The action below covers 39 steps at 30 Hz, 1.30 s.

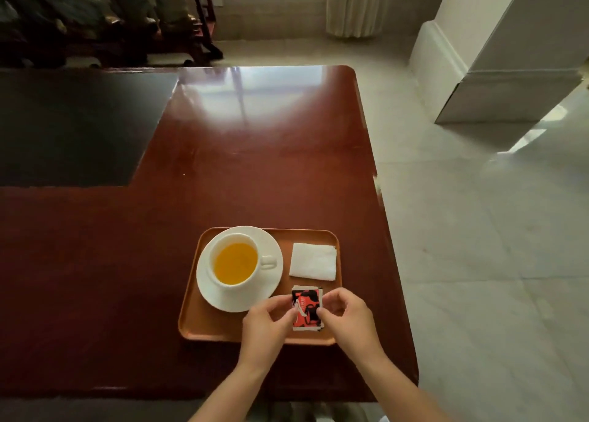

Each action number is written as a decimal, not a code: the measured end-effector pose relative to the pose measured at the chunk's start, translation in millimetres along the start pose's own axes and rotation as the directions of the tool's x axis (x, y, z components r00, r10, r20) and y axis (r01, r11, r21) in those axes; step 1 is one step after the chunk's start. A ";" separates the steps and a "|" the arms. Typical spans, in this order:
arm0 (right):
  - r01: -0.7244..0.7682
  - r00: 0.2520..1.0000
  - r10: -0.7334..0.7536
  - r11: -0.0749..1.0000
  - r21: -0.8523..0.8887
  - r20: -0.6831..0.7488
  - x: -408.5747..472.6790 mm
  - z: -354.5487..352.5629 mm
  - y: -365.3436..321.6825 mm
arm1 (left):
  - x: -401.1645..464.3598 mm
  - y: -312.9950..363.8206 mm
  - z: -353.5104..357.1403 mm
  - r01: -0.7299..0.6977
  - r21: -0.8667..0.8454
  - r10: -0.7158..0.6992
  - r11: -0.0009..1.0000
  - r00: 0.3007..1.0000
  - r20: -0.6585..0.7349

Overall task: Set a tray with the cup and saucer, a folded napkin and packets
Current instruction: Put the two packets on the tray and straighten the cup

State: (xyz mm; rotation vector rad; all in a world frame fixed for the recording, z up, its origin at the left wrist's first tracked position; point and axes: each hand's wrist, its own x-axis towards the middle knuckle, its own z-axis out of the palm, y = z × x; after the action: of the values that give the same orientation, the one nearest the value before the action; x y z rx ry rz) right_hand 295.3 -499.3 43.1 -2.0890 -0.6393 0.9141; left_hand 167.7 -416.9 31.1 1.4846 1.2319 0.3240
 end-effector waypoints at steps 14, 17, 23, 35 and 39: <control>0.162 0.960 -0.268 0.773 -0.613 -0.084 24.0 25.8 33.8 | 25.7 -21.8 26.5 -0.003 0.265 0.022 0.964 0.997 -0.069; 0.340 0.870 -0.492 0.629 -0.699 -0.020 20.3 27.6 42.9 | 21.5 -23.6 25.0 -0.095 0.312 0.110 0.945 0.993 -0.031; 0.424 0.847 -0.519 0.530 -0.735 0.115 18.1 31.2 51.6 | 9.0 -35.0 18.7 -0.315 0.457 0.329 0.832 0.943 0.051; 0.376 0.863 -0.497 0.513 -0.772 0.090 19.5 18.8 56.6 | 9.4 -61.7 5.4 -0.672 0.641 0.319 0.373 0.741 0.591; 0.371 0.866 -0.491 0.500 -0.783 0.097 18.3 17.1 58.6 | 10.2 -63.5 0.7 -0.654 0.685 0.292 0.322 0.756 0.585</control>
State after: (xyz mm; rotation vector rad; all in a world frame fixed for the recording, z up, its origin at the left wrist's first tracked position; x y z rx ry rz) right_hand 301.6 -514.0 -18.5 -2.4882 -1.6427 0.1486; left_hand 140.4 -419.8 -27.1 2.7073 0.5471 -0.2811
